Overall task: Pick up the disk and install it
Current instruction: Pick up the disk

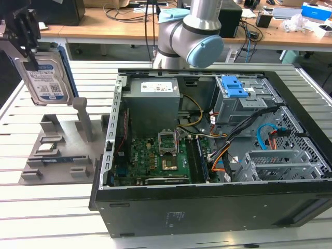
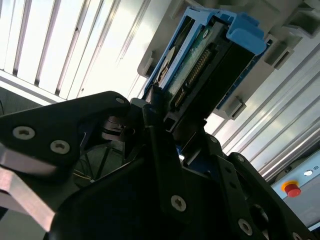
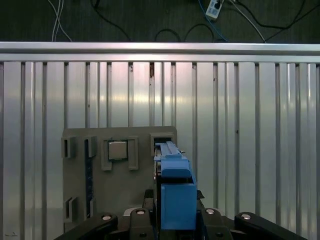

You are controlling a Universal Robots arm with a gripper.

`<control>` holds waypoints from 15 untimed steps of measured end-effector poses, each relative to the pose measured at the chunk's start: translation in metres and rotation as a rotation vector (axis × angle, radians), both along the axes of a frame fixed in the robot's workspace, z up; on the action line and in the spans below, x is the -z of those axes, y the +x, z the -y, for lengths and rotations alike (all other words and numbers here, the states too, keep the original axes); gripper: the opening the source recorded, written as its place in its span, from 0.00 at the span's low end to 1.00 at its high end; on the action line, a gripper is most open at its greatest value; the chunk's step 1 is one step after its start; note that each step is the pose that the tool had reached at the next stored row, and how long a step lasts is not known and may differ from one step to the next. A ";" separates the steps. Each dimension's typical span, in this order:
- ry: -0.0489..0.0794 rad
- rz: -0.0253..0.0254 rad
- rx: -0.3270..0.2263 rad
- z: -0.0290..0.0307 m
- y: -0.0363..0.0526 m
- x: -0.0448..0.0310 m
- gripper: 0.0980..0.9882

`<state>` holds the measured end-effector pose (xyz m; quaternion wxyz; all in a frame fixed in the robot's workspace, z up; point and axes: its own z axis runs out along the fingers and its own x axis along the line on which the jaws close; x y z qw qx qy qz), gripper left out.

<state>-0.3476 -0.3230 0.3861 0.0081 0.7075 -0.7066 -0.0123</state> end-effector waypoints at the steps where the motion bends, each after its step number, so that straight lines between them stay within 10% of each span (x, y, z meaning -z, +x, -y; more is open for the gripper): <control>1: 0.000 0.0000 0.000 0.0000 0.0000 -0.0013 0.30; 15: 0.000 0.0001 0.000 0.0000 0.0005 -0.0191 0.30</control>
